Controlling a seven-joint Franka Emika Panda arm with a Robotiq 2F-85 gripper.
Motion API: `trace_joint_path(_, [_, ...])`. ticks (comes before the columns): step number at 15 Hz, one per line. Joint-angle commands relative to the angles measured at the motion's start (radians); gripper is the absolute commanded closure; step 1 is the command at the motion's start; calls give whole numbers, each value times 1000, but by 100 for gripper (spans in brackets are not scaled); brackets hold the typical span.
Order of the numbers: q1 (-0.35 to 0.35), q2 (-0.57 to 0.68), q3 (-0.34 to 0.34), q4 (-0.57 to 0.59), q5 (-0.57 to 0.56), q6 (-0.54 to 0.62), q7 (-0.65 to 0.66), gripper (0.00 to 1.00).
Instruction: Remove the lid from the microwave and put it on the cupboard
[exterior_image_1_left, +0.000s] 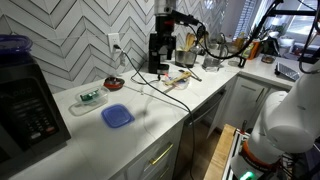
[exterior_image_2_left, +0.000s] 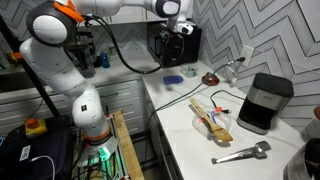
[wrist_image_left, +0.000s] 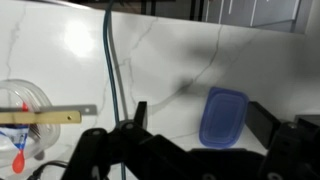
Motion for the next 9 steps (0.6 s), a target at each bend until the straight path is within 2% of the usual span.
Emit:
trace_joint_path(1, [40,61,36,177,40,29,-23,0])
trace_joint_path(3, [63,106,55,303,97,43,-12,0])
trace_joint_path(7, [93,245,69,568,289,34,37,0])
trace_joint_path(9, [100,332,91,687,288,48,139,0])
